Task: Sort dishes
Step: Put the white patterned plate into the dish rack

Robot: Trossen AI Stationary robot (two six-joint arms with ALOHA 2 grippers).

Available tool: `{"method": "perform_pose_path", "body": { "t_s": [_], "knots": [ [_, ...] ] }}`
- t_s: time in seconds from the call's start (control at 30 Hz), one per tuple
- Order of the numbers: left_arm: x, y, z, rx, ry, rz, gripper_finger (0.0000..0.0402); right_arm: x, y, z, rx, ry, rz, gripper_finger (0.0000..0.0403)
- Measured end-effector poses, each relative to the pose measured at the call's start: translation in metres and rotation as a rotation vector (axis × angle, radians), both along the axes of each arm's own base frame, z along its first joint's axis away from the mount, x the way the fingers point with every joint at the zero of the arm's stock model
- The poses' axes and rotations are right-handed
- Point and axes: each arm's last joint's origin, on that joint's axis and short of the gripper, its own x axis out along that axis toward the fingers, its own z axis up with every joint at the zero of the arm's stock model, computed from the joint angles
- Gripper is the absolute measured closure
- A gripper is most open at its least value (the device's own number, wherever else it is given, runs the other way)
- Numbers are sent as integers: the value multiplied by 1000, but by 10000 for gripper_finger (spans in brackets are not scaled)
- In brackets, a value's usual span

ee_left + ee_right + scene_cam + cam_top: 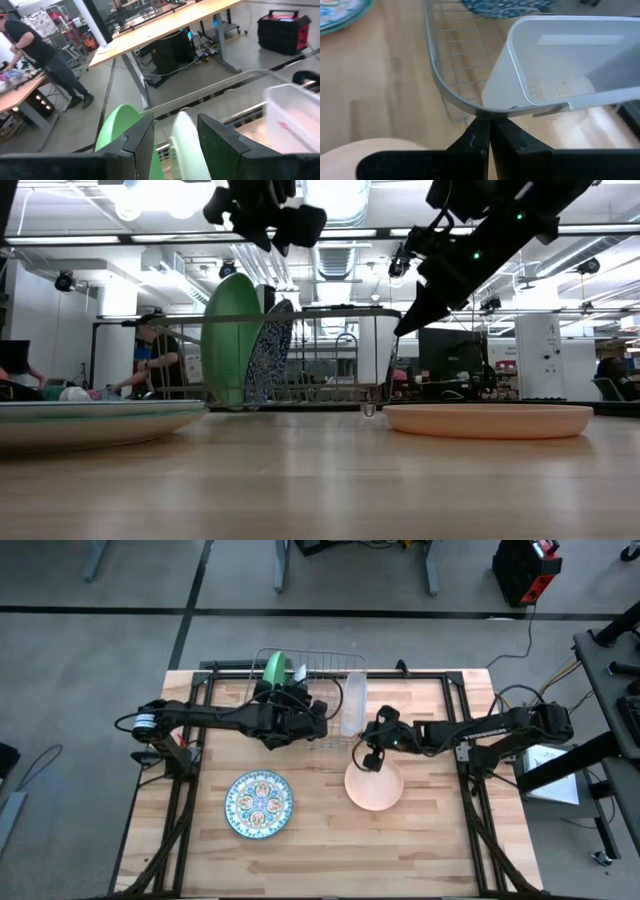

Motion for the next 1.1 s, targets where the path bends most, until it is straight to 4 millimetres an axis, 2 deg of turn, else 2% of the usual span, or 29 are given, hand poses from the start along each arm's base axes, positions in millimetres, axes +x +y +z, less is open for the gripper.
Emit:
{"method": "perform_pose_path", "body": {
  "t_s": [0.27, 0.43, 0.57, 0.67, 0.8, 0.9, 1.0, 1.1],
  "knots": [
    [-2, -17, 17, 3, 2, -46, 262, -3, -25, 1, -23, 10, -56, 403],
    [-6, -28, 19, 3, 59, -80, 262, -6, -26, -1, 27, 35, -43, 403],
    [-10, -45, 19, -7, 109, -137, 262, -12, -24, -6, 79, 105, -64, 403],
    [-17, -60, 18, -103, 169, -236, 262, -20, -21, -10, 135, 170, -85, 403],
    [-32, -87, 13, -335, 295, -418, 268, -28, -12, -7, 217, 201, -53, 403],
    [-45, -111, 7, -480, 434, -531, 295, -29, -3, -2, 298, 165, -20, 403],
    [-61, -135, 2, -597, 515, -588, 341, -28, 11, 0, 379, 152, 34, 403],
    [-77, -159, -3, -610, 585, -626, 390, -26, 26, 0, 438, 123, 48, 403]
  ]
}}
